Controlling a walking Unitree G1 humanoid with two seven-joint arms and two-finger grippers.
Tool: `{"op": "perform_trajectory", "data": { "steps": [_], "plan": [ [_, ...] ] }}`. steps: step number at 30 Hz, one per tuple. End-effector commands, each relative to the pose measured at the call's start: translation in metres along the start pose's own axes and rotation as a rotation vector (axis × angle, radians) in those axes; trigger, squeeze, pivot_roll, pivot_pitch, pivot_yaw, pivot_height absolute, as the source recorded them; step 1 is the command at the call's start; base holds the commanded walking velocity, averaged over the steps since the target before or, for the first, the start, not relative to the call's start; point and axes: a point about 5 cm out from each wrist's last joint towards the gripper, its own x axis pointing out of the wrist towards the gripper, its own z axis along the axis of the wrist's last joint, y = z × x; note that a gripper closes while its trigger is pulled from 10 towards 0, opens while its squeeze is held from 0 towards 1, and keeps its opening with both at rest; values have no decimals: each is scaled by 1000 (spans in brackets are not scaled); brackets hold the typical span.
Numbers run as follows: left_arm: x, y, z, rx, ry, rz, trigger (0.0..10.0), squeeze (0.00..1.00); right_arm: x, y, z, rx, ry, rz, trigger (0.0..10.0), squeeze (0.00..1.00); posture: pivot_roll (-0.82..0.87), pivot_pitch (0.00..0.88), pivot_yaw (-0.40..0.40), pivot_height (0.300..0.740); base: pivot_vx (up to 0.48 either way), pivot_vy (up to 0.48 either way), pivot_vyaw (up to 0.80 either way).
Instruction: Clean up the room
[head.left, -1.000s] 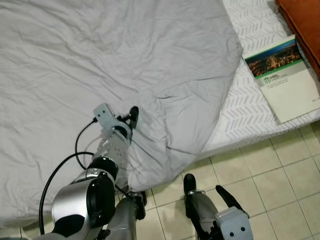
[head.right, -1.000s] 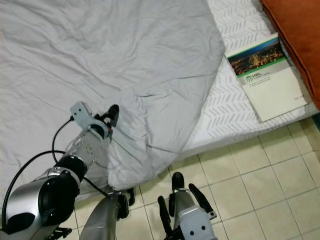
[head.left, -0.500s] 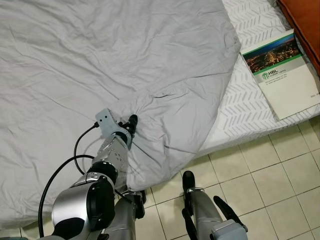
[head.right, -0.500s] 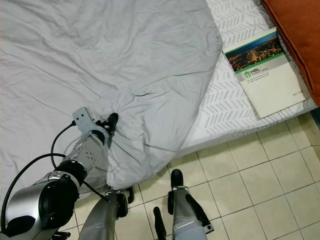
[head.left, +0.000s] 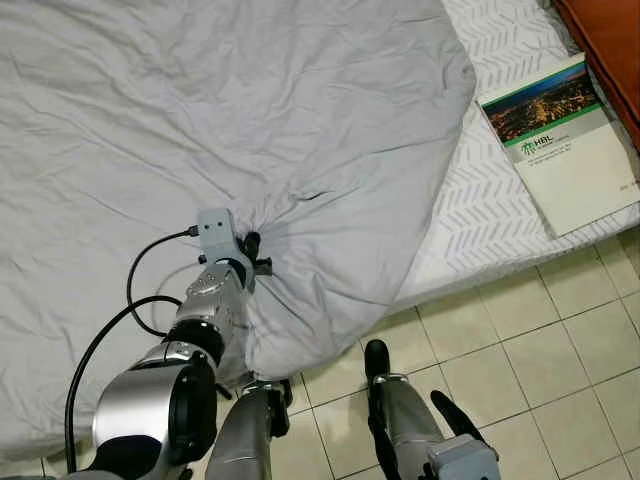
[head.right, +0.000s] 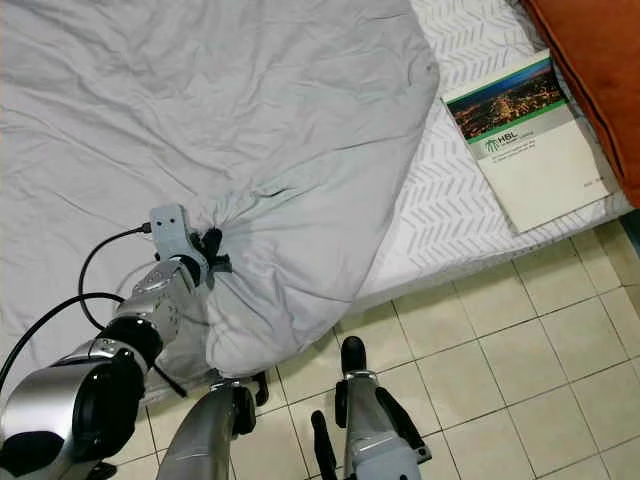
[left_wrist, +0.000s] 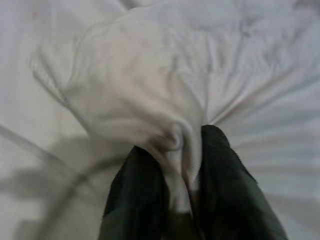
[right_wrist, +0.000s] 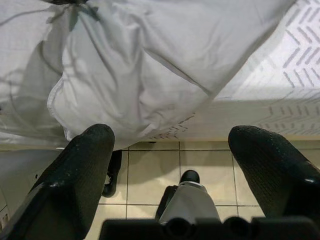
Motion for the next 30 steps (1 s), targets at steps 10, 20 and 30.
{"op": "perform_trajectory", "data": {
  "steps": [10, 20, 30],
  "plan": [
    [-14, -5, -51, 429, 96, -136, 0, 0, 5, -4, -25, -5, 80, 39, 10000, 0, -256, 633, 115, 740, 0, 0, 0],
    [-16, -61, -59, 506, 61, -285, 10000, 0, 43, -42, -32, -56, 35, -62, 10000, 0, -259, 354, 183, 740, 0, 0, 0],
    [-17, -95, -55, 548, 52, -371, 10000, 0, 63, -70, -36, -86, 8, -130, 10000, 0, -322, 240, 202, 740, 0, -352, 0]
  ]
}}
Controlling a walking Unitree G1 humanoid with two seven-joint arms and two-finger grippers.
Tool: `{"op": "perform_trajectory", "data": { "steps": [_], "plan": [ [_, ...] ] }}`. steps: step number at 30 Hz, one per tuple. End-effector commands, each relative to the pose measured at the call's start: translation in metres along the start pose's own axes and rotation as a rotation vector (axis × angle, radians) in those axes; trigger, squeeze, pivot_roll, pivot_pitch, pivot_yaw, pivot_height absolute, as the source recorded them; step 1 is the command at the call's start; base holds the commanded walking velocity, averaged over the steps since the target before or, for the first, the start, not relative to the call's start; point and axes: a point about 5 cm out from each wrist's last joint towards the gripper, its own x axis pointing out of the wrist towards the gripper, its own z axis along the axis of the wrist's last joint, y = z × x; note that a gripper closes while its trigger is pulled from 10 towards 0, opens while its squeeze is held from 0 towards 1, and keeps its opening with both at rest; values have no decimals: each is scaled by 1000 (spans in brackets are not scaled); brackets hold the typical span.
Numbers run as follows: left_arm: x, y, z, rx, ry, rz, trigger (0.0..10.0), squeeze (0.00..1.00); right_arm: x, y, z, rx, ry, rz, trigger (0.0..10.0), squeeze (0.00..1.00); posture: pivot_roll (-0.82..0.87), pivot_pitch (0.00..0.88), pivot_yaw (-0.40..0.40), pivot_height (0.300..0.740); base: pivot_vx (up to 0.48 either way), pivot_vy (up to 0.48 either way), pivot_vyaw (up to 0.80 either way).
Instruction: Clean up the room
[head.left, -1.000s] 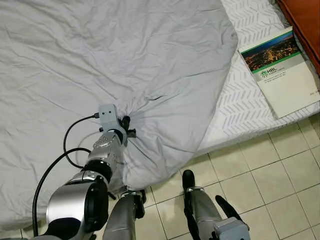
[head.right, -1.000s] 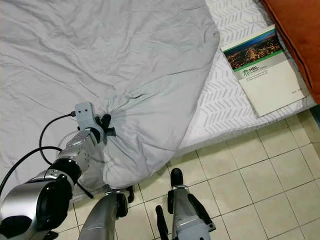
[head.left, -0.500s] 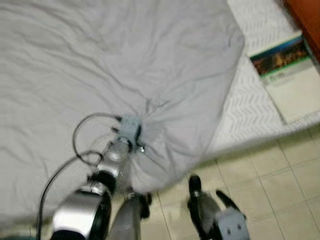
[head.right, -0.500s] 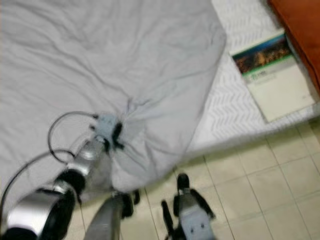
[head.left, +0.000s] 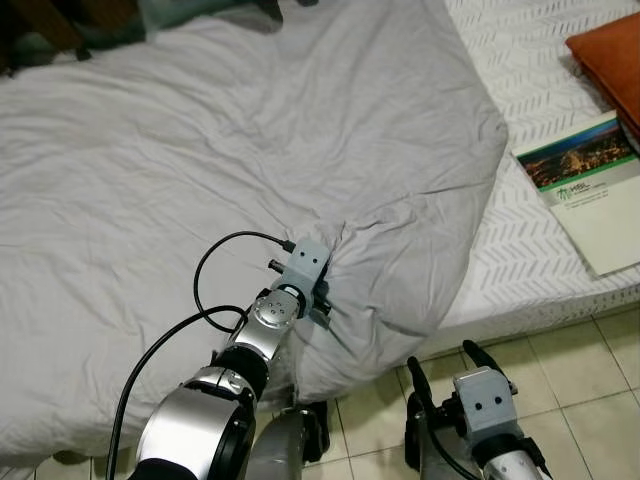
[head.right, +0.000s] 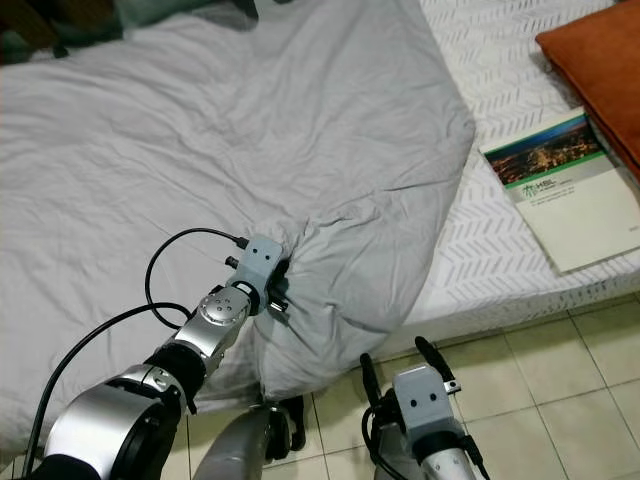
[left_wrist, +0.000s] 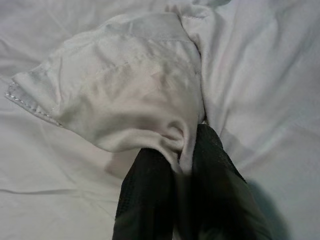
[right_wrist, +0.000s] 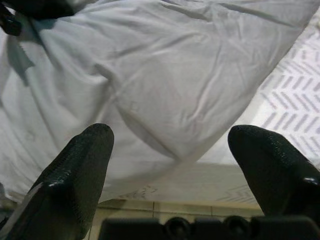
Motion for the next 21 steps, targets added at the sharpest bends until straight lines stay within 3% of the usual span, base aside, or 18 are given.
{"op": "perform_trajectory", "data": {
  "steps": [1, 6, 9, 12, 16, 21],
  "plan": [
    [2, -19, -1, 42, 31, -48, 10000, 0, 0, 0, -9, 12, 30, 2, 10000, 0, -328, 232, 205, 740, 0, -480, 0],
    [4, -26, 5, 70, 24, -63, 10000, 0, 5, 1, -7, 10, 23, 0, 10000, 0, -333, 223, 211, 740, 0, -480, 0],
    [6, -41, 14, 124, 5, -112, 10000, 0, 10, 4, -7, 9, 11, 7, 10000, 0, -335, 215, 222, 740, 0, 0, 0],
    [6, -44, 15, 137, 4, -121, 10000, 0, 11, 4, -7, 9, 11, 7, 10000, 0, -335, 215, 222, 740, 0, 0, 0],
    [6, -72, 21, 303, -28, -233, 10000, 0, 16, 6, -9, 9, 9, 8, 10000, 0, -340, 208, 238, 740, 0, 0, 0],
    [4, -86, 20, 356, -33, -297, 10000, 0, 17, 8, -10, 10, 12, 12, 10000, 0, -342, 202, 245, 740, 0, 0, 0]
  ]
}}
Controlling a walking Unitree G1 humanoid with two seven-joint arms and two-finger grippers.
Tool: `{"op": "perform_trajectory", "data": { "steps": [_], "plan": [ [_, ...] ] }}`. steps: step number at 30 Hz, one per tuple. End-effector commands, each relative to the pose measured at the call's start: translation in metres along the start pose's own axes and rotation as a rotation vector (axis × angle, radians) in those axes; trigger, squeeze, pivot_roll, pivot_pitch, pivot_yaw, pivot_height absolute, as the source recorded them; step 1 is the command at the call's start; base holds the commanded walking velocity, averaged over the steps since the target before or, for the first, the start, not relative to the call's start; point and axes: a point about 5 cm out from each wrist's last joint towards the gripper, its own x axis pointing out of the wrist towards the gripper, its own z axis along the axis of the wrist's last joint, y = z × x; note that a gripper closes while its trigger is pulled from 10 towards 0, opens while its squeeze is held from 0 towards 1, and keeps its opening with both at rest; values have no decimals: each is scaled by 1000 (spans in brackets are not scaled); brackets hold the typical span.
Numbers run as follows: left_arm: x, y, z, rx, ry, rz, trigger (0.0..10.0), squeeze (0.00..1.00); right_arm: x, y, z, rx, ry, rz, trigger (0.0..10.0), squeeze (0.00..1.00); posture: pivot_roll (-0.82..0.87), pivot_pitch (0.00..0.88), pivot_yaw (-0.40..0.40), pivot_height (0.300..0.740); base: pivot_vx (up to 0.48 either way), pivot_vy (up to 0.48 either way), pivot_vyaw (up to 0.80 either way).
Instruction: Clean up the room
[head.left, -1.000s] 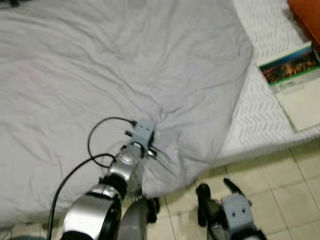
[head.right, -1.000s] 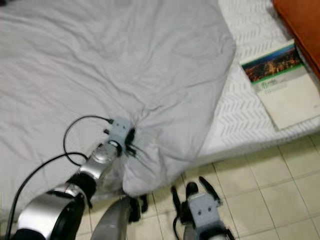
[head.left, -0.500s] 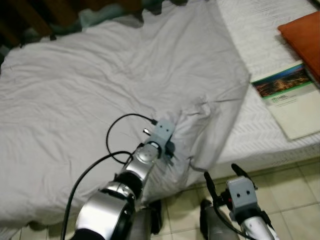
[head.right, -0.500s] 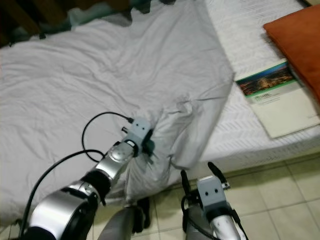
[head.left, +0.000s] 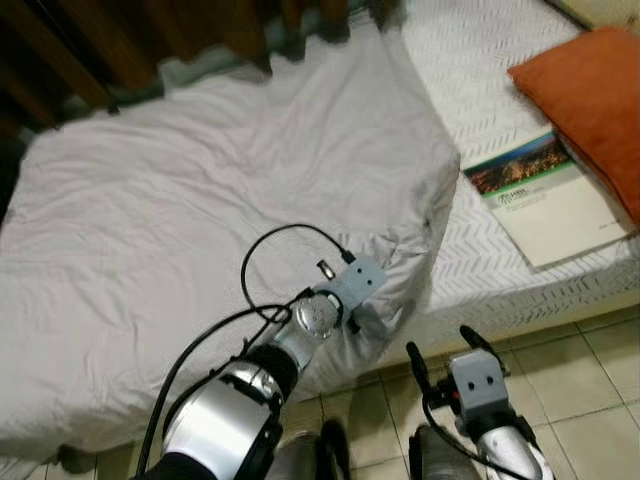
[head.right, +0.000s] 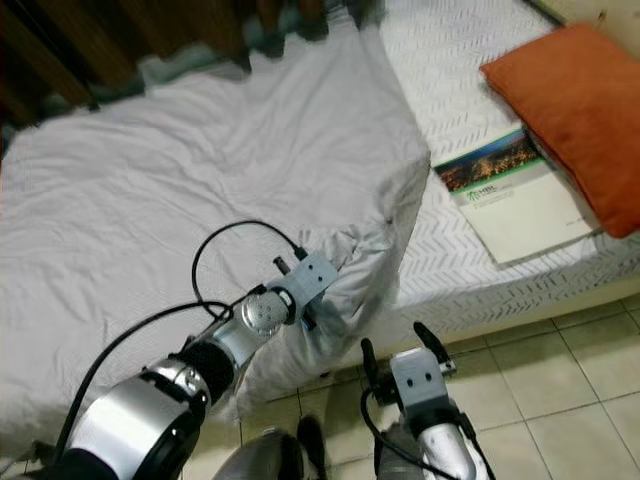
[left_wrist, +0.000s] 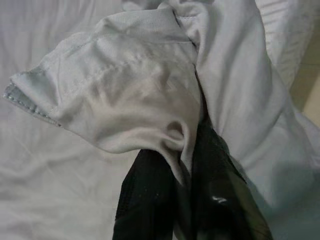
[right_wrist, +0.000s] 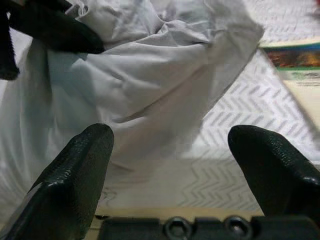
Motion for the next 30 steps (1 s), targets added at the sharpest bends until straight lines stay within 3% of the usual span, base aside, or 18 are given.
{"op": "perform_trajectory", "data": {
  "steps": [1, 4, 13, 16, 19, 23, 24, 30],
  "plan": [
    [5, -36, 17, 16, -38, -102, 10000, 0, -5, 11, -8, 26, 31, 23, 10000, 0, -346, 199, 246, 740, 0, 0, 0],
    [5, -38, 18, 13, -47, -102, 10000, 0, -5, 11, -8, 27, 32, 24, 10000, 0, -347, 198, 247, 740, 0, 0, 0],
    [6, -47, 25, 27, -69, -120, 10000, 0, -5, 13, -10, 24, 33, 36, 10000, 0, -355, 204, 248, 740, 0, -480, 0],
    [6, -53, 27, 41, -70, -134, 10000, 0, -8, 28, -6, 2, 15, 186, 10000, 0, -362, 223, 231, 740, 0, -480, 0],
    [7, -57, 30, 31, -70, -136, 10000, 0, -12, 32, -10, -41, 39, 259, 10000, 0, -371, 228, 210, 740, 0, -320, 0],
    [8, -61, 39, 5, -80, -124, 10000, 0, -18, 25, -16, -55, 76, 288, 10000, 0, -393, 243, 132, 740, 0, 0, 0],
    [9, -60, 44, -43, -89, -103, 10000, 0, -24, 20, -18, -72, 93, 323, 10000, 0, -403, 246, 91, 740, 0, 0, 0],
    [9, -62, 41, -66, -73, -87, 10000, 0, -30, 13, -19, -82, 111, 354, 10000, 0, -396, 240, 61, 740, 0, 0, 0]
  ]
}}
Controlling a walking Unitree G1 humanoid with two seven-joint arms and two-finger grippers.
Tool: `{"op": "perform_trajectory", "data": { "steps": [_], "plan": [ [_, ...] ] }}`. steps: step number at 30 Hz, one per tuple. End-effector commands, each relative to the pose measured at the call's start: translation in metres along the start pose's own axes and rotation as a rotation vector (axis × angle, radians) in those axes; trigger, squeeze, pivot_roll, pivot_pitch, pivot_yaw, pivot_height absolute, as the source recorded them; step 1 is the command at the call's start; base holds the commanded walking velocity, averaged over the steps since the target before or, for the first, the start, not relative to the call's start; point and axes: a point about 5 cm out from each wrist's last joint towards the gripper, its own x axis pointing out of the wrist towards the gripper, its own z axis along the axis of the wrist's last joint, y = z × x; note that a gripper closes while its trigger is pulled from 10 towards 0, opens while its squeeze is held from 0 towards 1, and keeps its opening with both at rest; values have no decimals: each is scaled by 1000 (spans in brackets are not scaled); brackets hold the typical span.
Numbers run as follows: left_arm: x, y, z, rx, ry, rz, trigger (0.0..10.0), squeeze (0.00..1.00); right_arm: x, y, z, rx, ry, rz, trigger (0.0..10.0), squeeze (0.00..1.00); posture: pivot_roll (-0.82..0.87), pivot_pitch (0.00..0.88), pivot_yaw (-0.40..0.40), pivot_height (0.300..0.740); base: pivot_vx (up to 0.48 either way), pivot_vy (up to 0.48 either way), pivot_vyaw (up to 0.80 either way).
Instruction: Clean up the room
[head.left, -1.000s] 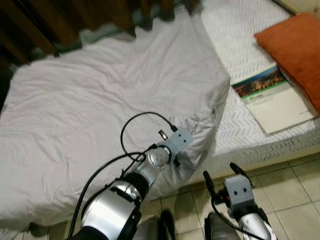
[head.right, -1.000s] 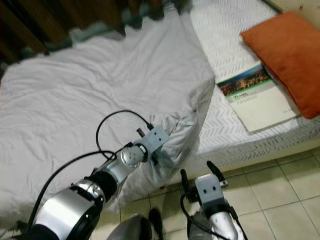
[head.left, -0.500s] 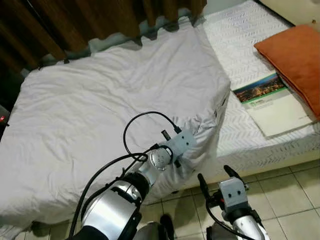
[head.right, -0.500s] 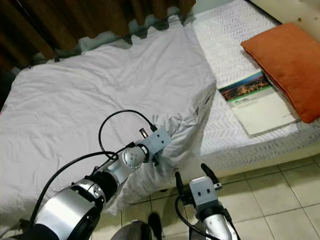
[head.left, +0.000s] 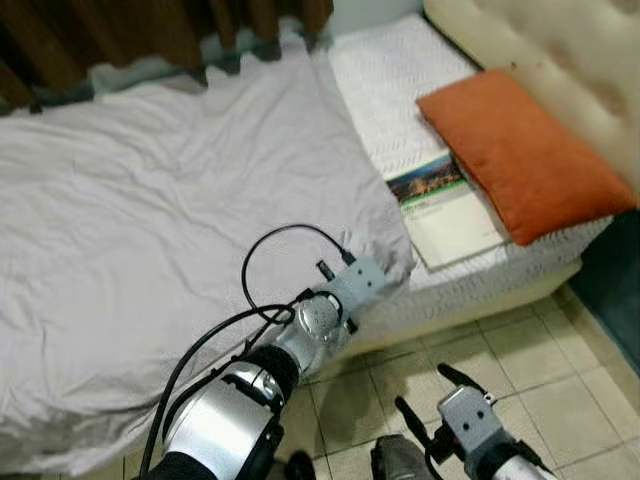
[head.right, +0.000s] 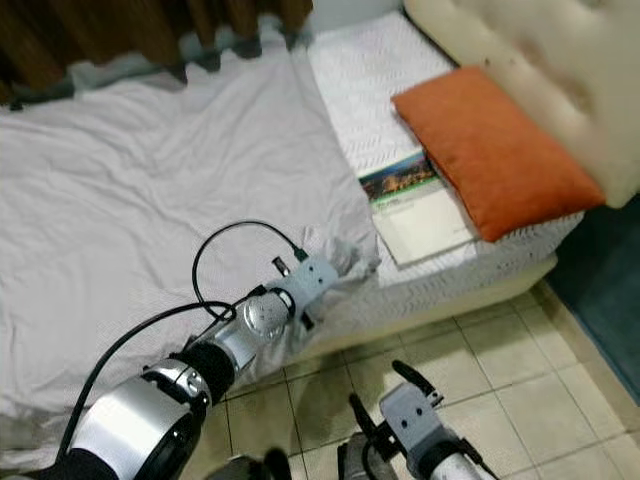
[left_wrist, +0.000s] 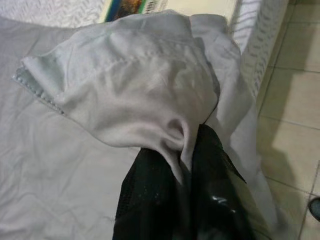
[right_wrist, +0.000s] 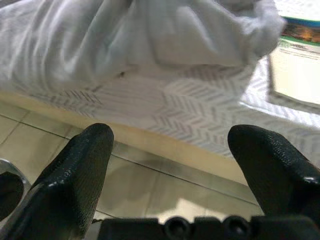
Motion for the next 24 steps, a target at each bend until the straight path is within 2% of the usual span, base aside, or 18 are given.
{"op": "perform_trajectory", "data": {
  "steps": [1, 4, 8, 15, 20, 22, 24],
  "plan": [
    [4, -64, 44, -56, -101, -141, 10000, 0, -1, 7, 1, 37, -1, 27, 10000, 0, -388, 241, 53, 740, 0, 0, 0],
    [3, -74, 43, -38, -98, -178, 10000, 0, 3, 11, 2, 45, 0, 54, 10000, 0, -375, 240, 42, 740, 0, 0, 0],
    [1, -86, 40, -25, -92, -212, 10000, 0, 5, 16, 3, 36, 2, 93, 10000, 0, -373, 239, 39, 740, 0, -461, 0],
    [0, -92, 41, -24, -94, -230, 10000, 0, 5, 17, 3, 38, 6, 99, 10000, 0, -375, 235, 50, 740, 0, -480, 0],
    [-3, -105, 46, 18, -98, -274, 10000, 0, 7, 20, 2, 39, 9, 104, 10000, 0, -379, 233, 61, 740, 0, 0, 0],
    [-5, -116, 49, 49, -103, -308, 10000, 0, 9, 23, 3, 33, 6, 109, 10000, 0, -387, 230, 75, 740, 0, 0, 0],
    [-5, -116, 49, 49, -103, -308, 10000, 0, 9, 23, 3, 33, 6, 109, 10000, 0, -387, 230, 75, 740, 0, 0, 0]
  ]
}}
